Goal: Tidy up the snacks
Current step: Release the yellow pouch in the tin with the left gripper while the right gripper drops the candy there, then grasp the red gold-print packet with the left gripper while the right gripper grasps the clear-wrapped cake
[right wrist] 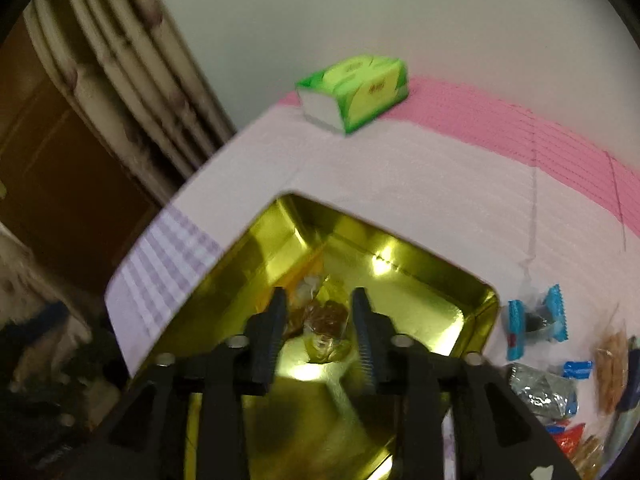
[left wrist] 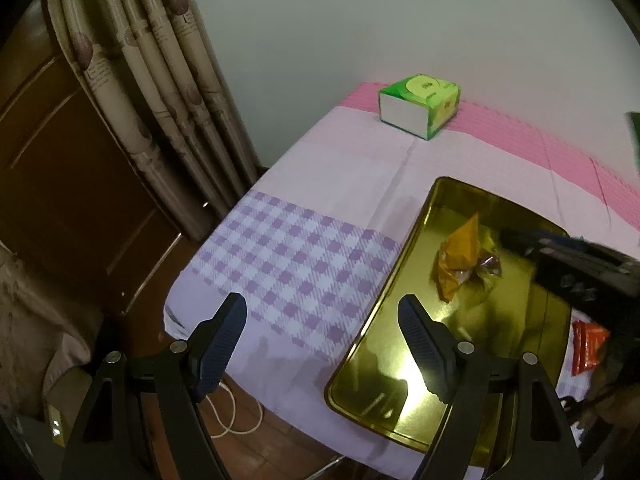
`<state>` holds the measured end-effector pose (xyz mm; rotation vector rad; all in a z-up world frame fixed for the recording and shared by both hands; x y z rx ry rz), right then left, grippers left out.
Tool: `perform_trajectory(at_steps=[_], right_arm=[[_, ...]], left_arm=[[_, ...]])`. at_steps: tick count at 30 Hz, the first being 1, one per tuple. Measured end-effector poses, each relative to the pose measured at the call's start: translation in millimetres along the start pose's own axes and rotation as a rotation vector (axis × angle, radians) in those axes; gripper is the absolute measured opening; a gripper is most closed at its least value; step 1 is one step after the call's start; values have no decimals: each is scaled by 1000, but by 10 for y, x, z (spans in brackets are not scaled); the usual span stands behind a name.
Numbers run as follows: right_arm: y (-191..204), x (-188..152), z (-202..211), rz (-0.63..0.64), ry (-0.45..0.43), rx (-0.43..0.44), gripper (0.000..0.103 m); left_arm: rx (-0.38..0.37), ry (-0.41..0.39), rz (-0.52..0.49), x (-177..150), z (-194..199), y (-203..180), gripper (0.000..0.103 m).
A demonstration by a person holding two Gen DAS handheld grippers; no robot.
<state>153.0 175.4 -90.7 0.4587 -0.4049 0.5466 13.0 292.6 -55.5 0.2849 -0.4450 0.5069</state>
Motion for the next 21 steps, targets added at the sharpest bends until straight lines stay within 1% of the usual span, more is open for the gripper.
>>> perform_trajectory(at_steps=[3,5,6,8,10,11,13,15,17,18,21], right_arm=[[-134,-147,317,-57,-63,51,41],[-279,-384,588,-71,-99,48,46],[-403,-604,766,-70,-111,13,50],[-622,-937,996,-66,-121,-73,55],[-872,-1292,1181,-66,-102,-174,65],[-1024,-1470,1231,-94,-77,-203,66],[-1244,-1684,1257,-188,-58,-192,67],[-1358,-1774,1218,-256,-67,-188,67],[-1357,-1779,1167,-246,-88,-186,67],[-1321,-1770,1091,-230,-83,-183,67],[-1313,-1728,935,-197,-79,-234,67]], left_arm=[[5,-1,-14,-12,11,-32,78],[-1,-3,-24,-25,35,-60,78],[0,-6,-30,-35,50,-80,78],[-2,-11,-40,-53,76,-118,78],[1,-20,-59,-65,102,-165,78],[4,-24,-68,-71,111,-191,79],[6,-24,-88,-89,114,-245,79],[6,-14,-102,-106,99,-283,79],[10,-11,-110,-115,90,-303,79],[13,-12,-114,-120,91,-304,79],[29,-24,-114,-109,89,-299,79]])
Point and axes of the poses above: each gripper's, at about its wrist camera, not at the fingertips, and z roughly against the way its jaws point, y to its left, x to its top, the point moved 6 cm from there along -z, roughly the way its jaws point, and after that the axes turned 6 degrees about y, right-handed, at the moved point
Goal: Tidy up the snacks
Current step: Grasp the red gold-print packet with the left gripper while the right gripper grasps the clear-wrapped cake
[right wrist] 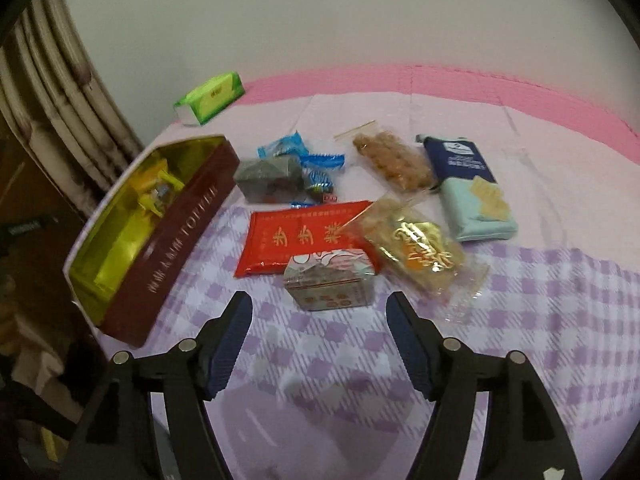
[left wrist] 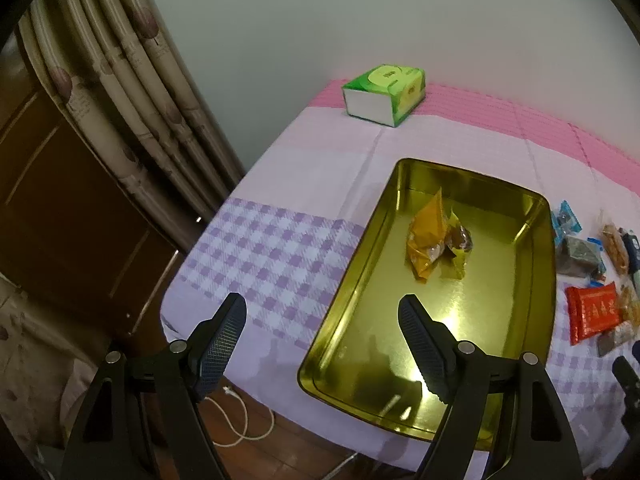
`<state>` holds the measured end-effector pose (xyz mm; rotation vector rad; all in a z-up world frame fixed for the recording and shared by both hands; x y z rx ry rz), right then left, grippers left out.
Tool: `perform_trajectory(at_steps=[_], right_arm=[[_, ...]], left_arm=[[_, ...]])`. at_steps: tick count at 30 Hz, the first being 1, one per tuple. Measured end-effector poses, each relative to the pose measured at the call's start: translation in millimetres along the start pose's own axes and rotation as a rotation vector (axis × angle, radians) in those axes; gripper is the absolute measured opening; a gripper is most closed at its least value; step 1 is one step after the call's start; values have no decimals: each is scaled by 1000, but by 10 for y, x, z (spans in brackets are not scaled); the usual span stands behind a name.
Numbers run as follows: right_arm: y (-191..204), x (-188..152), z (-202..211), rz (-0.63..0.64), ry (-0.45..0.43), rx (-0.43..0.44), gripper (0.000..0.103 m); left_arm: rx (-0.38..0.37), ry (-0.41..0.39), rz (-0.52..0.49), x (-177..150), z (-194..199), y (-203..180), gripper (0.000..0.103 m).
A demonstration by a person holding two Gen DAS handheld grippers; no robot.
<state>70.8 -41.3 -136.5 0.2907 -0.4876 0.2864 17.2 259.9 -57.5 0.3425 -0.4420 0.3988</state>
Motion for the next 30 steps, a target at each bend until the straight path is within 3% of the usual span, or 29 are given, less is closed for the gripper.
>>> perform_trajectory(at_steps=[5,6,7,11,14,17,20,24,27,30], right_arm=[[-22,81,-208,43,11,-58,67],[-35,92,-259,37,22,-47,64],[-40,93,-305,32,32,-36,47],[-60,41,-205,37,44,18,45],[-243,-82,134,12,20,34,45],[-669,-328,493,-36,10,-26,45],[-1096,-590,745,-86,-1,-111,45],[-1516,-860,913,-177,-18,-148,45],[-1633,-965,935,-216,-43,-140,45],[-1633,-942,940,-220,-63,-120,46]], left_arm=[[-8,14,-20,-13,-35,-50,79],[-3,9,-30,-17,-25,-67,79],[-2,3,-38,-19,-11,-84,79],[-33,-53,-80,-17,112,-183,79],[-164,-100,-161,-49,297,-380,79],[-352,-126,-276,-149,531,-677,79],[-453,-153,-411,-283,750,-1016,79],[-612,-92,-572,-395,848,-1508,79],[-664,-57,-738,-459,858,-1918,79],[-640,-52,-902,-506,776,-2297,79]])
Point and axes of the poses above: each gripper's, at about its wrist camera, not at the fingertips, and z roughly against the way its jaws point, y to its left, x to its top, the point moved 6 cm from there along -z, roughly the way its jaws point, and after that the axes turned 6 degrees about y, right-handed, at the moved point
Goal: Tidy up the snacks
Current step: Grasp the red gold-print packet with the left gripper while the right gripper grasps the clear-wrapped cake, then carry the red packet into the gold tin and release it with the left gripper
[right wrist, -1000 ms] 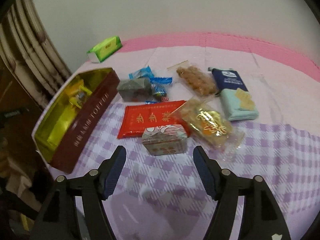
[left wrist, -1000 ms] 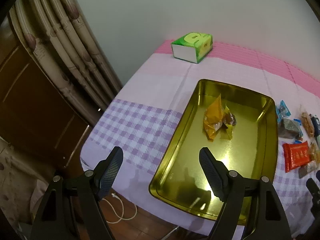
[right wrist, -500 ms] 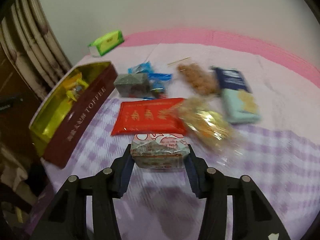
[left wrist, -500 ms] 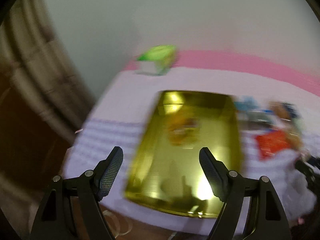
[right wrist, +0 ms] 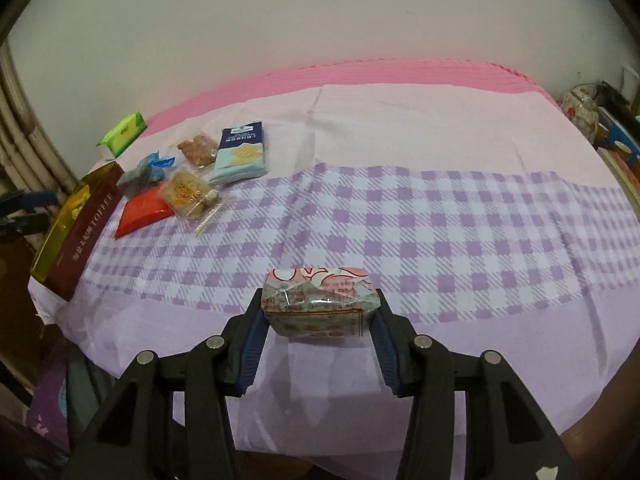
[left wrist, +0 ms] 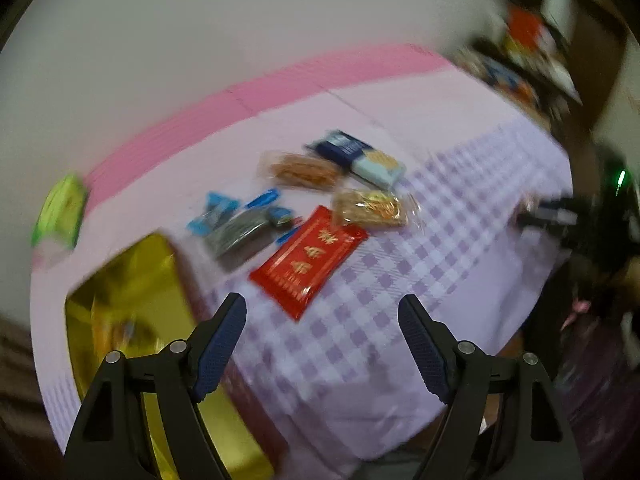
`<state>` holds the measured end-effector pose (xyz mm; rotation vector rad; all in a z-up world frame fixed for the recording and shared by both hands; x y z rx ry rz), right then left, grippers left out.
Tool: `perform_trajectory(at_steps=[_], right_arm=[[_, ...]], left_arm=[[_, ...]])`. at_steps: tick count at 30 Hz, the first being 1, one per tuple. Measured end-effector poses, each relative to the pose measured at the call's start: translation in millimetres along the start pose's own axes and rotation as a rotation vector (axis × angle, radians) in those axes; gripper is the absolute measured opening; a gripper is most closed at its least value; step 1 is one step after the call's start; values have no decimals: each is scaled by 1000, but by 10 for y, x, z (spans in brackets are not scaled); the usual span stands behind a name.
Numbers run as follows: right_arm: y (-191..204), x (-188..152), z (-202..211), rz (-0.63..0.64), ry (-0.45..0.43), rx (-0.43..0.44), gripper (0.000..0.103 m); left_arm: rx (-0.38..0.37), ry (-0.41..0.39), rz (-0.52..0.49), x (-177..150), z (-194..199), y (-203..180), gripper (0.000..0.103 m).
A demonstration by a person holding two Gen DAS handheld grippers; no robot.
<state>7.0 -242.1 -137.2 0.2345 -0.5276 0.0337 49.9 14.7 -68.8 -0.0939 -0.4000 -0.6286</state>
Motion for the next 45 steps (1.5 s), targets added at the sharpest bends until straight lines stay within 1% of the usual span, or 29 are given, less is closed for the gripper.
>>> perform_trajectory(at_steps=[2,3,4,5,8,9,11,14,17,19,20,21,22,23,24,25,26,28,31,32,37,39,42,45], right_arm=[[29,13,26,4,-21,20,46],[37,12,17,7,-20,22,46],[40,0,12,9,-18,22,46],[52,0,11,9,-19,25,46],[13,1,28,-9,-29,43,46],[-18,4,23,-18,-29,48,46],[-78,5,17,-46,-27,60,46],[-162,8,17,-89,-27,80,46],[-202,2,3,-109,-21,88,46],[-208,1,-7,-113,-17,91,46],[-207,3,-9,-114,-17,92,46],[-208,5,-10,-115,-17,95,46],[-214,6,-17,-116,-15,97,46],[-218,4,-25,-119,-12,96,46],[-219,5,-29,-121,-10,97,46],[-219,5,-35,-124,-9,100,46],[-227,21,-40,-125,-7,104,46],[-224,18,-49,-132,-6,109,46],[-231,18,-68,-146,-4,119,46],[-238,20,-74,-151,-3,121,46],[-228,29,-93,-144,-1,107,46],[-188,31,-105,-125,1,94,46],[-123,39,-119,-95,0,75,46],[-68,35,-129,-71,2,53,46]], left_arm=[[-6,54,-51,140,-184,-5,79],[-28,74,-71,176,-243,-4,79],[-65,105,-96,217,-326,-13,79],[-77,128,-110,234,-388,-15,79],[-40,182,-186,322,-589,8,78],[-47,205,-209,346,-645,10,78],[-92,249,-236,371,-741,1,76],[-67,300,-303,392,-918,-18,75],[-53,334,-334,415,-1066,-12,71],[-70,367,-325,400,-1182,10,70],[-106,358,-299,405,-1189,21,68],[-110,351,-281,423,-1200,33,67],[-106,341,-268,427,-1187,42,60],[-106,328,-247,420,-1152,40,51],[-102,324,-225,406,-1127,46,48],[-98,313,-176,379,-1084,58,47],[-91,298,-133,328,-1019,69,46],[-85,238,-44,228,-838,39,46],[-124,170,100,79,-567,-20,46],[-123,154,133,33,-494,-45,46],[-97,73,235,-86,-217,-145,46],[-97,52,285,-91,-132,-137,46],[-76,24,349,-143,-38,-111,46],[-65,-9,414,-168,89,-2,46]])
Point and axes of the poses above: each gripper's, at about its wrist camera, not at the fingertips, and z roughly against the way its jaws point, y to its left, x to its top, the point moved 6 cm from there along -z, roughly the way its jaws point, and after that the axes turned 6 degrees about y, right-handed, at the moved point
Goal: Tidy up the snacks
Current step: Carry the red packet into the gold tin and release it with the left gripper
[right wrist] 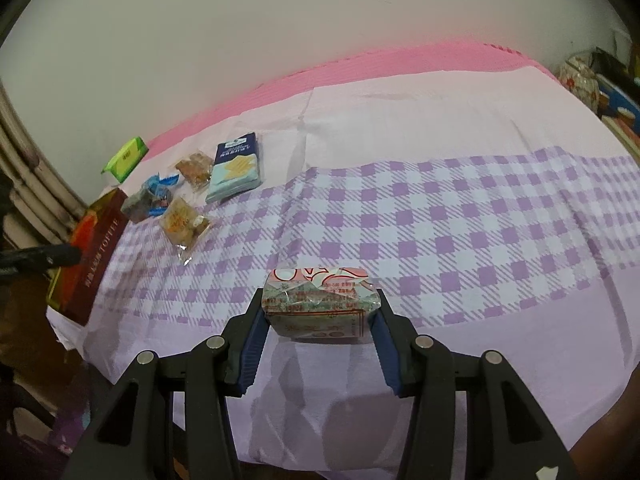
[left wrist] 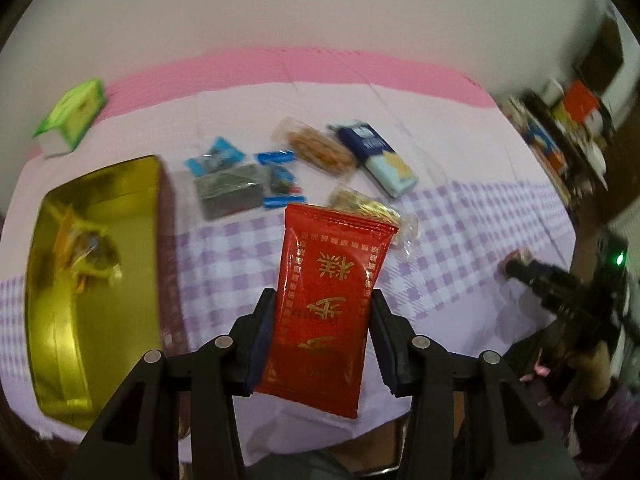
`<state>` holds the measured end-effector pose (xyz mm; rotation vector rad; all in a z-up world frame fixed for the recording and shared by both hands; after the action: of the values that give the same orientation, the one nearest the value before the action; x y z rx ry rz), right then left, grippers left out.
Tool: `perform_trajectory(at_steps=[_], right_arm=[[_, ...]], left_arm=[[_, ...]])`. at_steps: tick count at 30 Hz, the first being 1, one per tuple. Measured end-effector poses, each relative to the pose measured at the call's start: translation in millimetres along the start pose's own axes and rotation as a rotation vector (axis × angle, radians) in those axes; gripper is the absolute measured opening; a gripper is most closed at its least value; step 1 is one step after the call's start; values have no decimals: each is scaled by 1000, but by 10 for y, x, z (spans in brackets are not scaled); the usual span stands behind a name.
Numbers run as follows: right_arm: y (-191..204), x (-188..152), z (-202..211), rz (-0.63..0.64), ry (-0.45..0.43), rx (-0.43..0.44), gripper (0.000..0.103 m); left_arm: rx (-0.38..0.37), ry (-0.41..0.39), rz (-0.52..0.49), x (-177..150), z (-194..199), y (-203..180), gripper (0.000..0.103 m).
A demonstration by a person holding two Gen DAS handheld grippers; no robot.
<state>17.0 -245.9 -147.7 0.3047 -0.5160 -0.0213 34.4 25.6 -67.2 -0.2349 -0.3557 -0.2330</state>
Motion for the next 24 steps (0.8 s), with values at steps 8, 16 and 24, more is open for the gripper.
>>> perform_trajectory(at_steps=[8,16,24], right_arm=[[88,-12,-9,50,-3,-37,46],[99,-15,-22,53,-3,-41,46],[99,-17,-28,51,0,-42,46]], left_arm=[[46,-97,173,-174,459,646,46],[139,-95,332,-337,534,1484,46],[236,-61,358,-433,340,1864,46]])
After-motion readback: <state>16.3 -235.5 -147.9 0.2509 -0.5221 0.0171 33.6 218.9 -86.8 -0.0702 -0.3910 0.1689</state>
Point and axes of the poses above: each gripper's, at about its wrist camera, not at the fingertips, and z roughly against the way its jaws point, y to its left, x to its top, the point moved 6 cm from there along -z, roughly the way its jaws point, and after that the axes turned 6 degrees about y, right-handed, at the moved point
